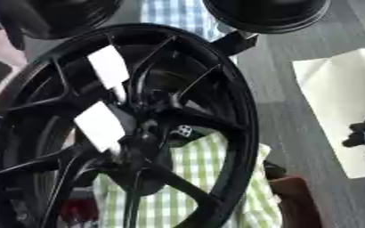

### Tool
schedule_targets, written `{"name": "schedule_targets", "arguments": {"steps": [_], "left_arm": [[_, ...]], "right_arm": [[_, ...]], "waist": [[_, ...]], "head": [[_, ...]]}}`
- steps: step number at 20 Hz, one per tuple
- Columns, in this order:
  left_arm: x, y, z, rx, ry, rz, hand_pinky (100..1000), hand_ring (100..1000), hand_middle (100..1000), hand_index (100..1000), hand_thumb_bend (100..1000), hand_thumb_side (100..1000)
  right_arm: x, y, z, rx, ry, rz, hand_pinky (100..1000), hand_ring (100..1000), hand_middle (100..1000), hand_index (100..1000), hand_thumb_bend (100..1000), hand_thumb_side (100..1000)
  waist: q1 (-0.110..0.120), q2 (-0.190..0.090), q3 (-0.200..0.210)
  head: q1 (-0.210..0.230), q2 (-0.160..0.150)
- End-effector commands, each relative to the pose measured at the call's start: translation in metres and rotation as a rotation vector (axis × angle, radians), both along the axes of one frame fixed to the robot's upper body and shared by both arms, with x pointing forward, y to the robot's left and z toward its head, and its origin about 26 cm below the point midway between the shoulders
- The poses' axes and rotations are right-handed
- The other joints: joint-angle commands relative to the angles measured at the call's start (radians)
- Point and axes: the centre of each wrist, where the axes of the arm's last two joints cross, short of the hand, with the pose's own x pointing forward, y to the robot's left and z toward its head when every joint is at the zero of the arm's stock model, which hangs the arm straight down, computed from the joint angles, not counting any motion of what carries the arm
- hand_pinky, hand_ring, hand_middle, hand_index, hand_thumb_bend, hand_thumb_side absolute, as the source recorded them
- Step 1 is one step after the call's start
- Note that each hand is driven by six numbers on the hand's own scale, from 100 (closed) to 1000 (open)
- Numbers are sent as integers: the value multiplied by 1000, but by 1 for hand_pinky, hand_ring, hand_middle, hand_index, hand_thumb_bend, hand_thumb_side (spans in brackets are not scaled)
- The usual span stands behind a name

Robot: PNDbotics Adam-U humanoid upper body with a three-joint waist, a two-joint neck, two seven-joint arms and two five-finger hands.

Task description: Pull the pin out of the wheel hub.

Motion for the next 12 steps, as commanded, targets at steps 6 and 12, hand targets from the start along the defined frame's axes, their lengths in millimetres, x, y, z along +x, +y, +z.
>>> {"name": "schedule_targets", "arguments": {"steps": [6, 12], "left_arm": [[-6, -21, 3, 81, 76, -29, 768, 625, 746, 868, 100, 230], [-7, -35, 1, 116, 121, -64, 773, 631, 740, 868, 100, 244]], "right_arm": [[-2, -2, 5, -31, -5, 0, 816, 513, 467, 572, 100, 701], [-2, -2, 5, -28, -1, -1, 816, 513, 466, 572, 100, 702]], "waist": [[-9, -74, 1], [-7, -75, 1]], "head": [[2, -2], [1, 0]]}}
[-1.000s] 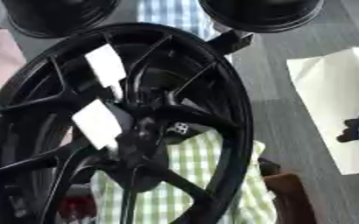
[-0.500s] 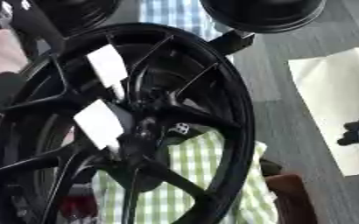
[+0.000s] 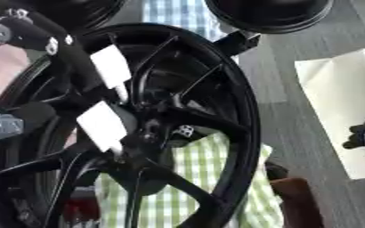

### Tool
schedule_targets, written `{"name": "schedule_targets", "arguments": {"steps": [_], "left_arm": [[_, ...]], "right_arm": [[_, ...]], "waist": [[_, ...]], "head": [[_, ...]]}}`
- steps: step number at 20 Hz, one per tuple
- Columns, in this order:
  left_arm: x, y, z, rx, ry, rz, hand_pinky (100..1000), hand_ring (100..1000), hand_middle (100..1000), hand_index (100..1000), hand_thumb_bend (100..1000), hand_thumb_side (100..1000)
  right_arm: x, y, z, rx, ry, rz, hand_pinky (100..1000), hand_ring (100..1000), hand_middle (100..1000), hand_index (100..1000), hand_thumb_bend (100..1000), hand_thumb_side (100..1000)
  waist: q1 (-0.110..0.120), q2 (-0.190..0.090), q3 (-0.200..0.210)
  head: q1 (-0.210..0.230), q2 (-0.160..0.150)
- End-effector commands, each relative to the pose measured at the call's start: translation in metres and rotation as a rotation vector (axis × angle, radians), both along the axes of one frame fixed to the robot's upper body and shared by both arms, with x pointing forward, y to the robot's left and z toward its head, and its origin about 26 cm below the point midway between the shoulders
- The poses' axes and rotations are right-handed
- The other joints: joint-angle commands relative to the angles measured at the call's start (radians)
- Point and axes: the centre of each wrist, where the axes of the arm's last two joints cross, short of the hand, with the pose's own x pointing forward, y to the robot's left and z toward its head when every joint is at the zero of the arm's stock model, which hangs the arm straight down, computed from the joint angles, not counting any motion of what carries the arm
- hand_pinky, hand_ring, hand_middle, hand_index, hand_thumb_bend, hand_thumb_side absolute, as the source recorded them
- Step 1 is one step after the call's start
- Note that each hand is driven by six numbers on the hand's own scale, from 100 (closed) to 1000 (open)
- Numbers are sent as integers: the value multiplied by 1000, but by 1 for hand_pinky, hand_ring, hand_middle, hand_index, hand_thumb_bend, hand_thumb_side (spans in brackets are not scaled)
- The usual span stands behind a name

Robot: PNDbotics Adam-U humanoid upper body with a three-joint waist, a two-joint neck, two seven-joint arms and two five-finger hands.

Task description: Pull the pin out of the wheel hub.

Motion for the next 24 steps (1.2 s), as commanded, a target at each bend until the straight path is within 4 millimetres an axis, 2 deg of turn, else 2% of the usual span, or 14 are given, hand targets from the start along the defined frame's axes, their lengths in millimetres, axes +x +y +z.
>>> {"name": "schedule_targets", "arguments": {"steps": [1, 3, 7, 16, 24], "left_arm": [[-5, -4, 5, 22, -4, -20, 785, 653, 744, 869, 100, 244], [-5, -8, 4, 40, 5, -30, 799, 684, 752, 873, 100, 244], [-5, -12, 2, 71, 15, -38, 802, 689, 756, 872, 100, 244], [-6, -16, 0, 86, 6, -37, 882, 795, 770, 863, 100, 245], [-7, -17, 4, 59, -31, -62, 906, 825, 787, 863, 100, 242]], "right_arm": [[-2, -1, 5, -28, -8, 1, 816, 513, 466, 572, 100, 702], [-2, -1, 5, -27, -7, 0, 816, 513, 466, 572, 100, 703], [-2, -1, 4, -26, -5, -1, 816, 513, 466, 572, 100, 704], [-2, -1, 4, -24, -1, 0, 816, 512, 465, 572, 100, 706], [-2, 0, 3, -24, 1, 0, 816, 512, 465, 572, 100, 707]], "waist": [[-7, -75, 0], [-7, -75, -1], [-6, -74, -2], [-7, -70, -4], [-7, -68, -4]], "head": [[1, -2], [1, -2], [2, -1], [4, -2], [6, -4]]}}
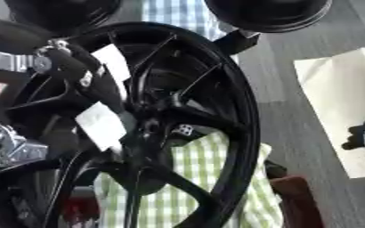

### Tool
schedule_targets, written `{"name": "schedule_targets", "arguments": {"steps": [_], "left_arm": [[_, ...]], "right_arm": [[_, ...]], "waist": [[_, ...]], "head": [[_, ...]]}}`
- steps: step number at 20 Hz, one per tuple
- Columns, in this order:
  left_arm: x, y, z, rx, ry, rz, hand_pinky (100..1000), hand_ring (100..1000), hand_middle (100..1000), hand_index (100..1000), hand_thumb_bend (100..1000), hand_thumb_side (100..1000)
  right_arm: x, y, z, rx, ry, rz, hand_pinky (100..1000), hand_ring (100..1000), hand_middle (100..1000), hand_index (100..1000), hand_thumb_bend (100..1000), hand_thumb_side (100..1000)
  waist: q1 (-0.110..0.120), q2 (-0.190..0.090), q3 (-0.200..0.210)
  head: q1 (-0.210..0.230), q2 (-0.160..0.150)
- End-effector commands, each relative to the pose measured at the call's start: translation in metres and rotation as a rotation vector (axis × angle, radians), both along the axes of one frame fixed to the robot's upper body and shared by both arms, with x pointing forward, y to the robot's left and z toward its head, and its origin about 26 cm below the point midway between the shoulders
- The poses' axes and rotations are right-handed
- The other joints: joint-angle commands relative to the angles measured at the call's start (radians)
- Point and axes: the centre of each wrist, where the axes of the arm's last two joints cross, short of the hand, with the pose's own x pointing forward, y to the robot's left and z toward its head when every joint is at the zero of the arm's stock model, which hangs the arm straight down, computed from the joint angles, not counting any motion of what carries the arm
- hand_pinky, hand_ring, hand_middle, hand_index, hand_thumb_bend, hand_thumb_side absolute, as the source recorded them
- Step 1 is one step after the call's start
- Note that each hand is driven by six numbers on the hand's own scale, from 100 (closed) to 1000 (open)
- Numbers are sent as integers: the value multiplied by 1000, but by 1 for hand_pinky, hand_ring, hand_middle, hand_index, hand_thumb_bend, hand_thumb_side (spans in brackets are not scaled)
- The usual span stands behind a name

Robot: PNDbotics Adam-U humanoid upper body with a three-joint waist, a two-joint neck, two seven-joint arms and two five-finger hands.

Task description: Pull the pin out of the wheel hub.

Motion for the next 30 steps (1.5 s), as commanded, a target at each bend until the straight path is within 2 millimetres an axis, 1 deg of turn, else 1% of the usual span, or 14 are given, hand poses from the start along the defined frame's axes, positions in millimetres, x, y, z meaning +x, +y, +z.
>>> {"name": "schedule_targets", "arguments": {"steps": [1, 5, 7, 10, 12, 15, 18, 20, 23, 30], "left_arm": [[-6, 1, 10, -7, -52, -4, 907, 826, 787, 863, 100, 242], [-5, -1, 6, 16, -41, 12, 907, 825, 789, 866, 100, 242], [-5, -2, 5, 35, -37, 20, 914, 835, 803, 874, 100, 265], [-3, -3, 2, 57, -38, 32, 922, 848, 816, 887, 100, 273], [0, -3, 0, 66, -45, 38, 927, 860, 827, 895, 100, 302], [6, -3, -2, 80, -64, 45, 918, 850, 815, 897, 100, 334], [12, -3, -5, 91, -80, 49, 918, 854, 817, 894, 100, 308], [15, -3, -5, 96, -93, 49, 927, 872, 824, 889, 130, 284], [17, -3, -6, 103, -108, 42, 931, 901, 826, 883, 146, 280], [27, -3, -13, 126, -105, 54, 904, 872, 828, 885, 169, 266]], "right_arm": [[-1, -1, 5, -21, -11, -3, 816, 512, 465, 572, 100, 707], [-1, -1, 5, -21, -11, -3, 816, 512, 465, 572, 100, 708], [-1, -1, 5, -21, -11, -3, 816, 512, 465, 571, 100, 708], [-1, 0, 6, -22, -12, -1, 816, 512, 464, 571, 100, 706], [0, 0, 6, -22, -12, 0, 816, 511, 464, 571, 100, 709], [0, 0, 6, -22, -11, 0, 816, 511, 464, 571, 100, 709], [0, 0, 6, -21, -11, -1, 816, 511, 464, 571, 100, 709], [0, 0, 6, -20, -11, -1, 816, 511, 464, 571, 100, 709], [0, 0, 6, -18, -11, -1, 816, 510, 463, 570, 100, 709], [0, 1, 5, -16, -10, -2, 816, 510, 463, 571, 100, 709]], "waist": [[-7, -68, 0], [-8, -65, -3], [-8, -63, -4], [-7, -61, -4], [-7, -60, -4], [-6, -59, -5], [-7, -57, -6], [-7, -57, -6], [-7, -55, -6], [-7, -53, -8]], "head": [[3, -6], [6, -7], [8, -6], [9, -5], [10, -5], [11, -7], [13, -8], [14, -9], [14, -11], [16, -10]]}}
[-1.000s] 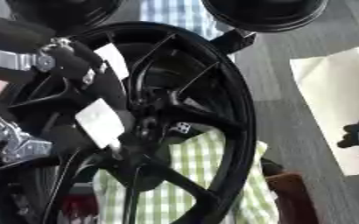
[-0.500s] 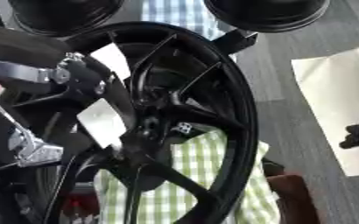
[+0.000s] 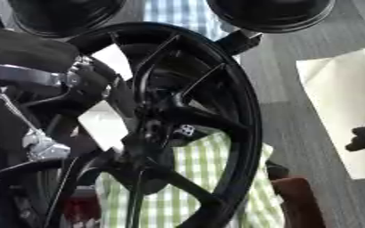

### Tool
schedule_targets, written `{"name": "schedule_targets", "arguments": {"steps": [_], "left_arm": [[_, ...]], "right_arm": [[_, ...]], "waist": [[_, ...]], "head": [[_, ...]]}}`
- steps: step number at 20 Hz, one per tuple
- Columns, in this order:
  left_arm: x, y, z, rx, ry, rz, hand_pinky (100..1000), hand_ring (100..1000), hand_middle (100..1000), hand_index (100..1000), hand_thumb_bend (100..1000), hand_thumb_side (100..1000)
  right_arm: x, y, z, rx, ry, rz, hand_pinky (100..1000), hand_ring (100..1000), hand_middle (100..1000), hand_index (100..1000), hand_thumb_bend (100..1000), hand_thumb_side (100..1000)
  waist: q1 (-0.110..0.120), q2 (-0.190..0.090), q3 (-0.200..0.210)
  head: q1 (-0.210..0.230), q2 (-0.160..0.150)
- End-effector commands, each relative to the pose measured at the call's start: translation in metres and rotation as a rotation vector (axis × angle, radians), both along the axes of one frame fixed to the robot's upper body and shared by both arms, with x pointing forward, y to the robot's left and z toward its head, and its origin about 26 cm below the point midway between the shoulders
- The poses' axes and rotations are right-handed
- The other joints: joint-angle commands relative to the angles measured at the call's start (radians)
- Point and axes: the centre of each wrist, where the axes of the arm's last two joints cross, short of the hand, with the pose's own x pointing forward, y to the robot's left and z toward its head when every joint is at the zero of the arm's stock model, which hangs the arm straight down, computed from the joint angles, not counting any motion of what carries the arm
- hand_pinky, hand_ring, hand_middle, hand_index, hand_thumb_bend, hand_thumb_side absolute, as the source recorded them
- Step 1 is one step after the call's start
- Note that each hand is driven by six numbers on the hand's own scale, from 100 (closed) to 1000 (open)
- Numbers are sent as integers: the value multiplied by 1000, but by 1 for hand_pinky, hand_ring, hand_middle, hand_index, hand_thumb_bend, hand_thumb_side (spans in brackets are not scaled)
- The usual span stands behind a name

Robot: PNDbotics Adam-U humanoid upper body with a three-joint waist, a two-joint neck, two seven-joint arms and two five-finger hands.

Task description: Pull the pin out of the wheel hub.

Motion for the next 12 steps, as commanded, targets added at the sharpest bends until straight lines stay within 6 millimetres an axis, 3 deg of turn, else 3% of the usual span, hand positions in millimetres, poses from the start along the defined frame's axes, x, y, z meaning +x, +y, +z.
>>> {"name": "schedule_targets", "arguments": {"steps": [1, 12], "left_arm": [[2, 2, 5, 10, -32, 10, 903, 872, 828, 885, 177, 263], [19, 4, -2, 40, -47, 50, 870, 827, 803, 878, 224, 220]], "right_arm": [[-1, 0, 4, -15, -13, 1, 816, 510, 463, 571, 100, 709], [-1, 0, 4, -12, -12, 1, 816, 510, 463, 571, 100, 710]], "waist": [[-7, -52, -1], [-8, -51, -3]], "head": [[3, -10], [4, -11]]}}
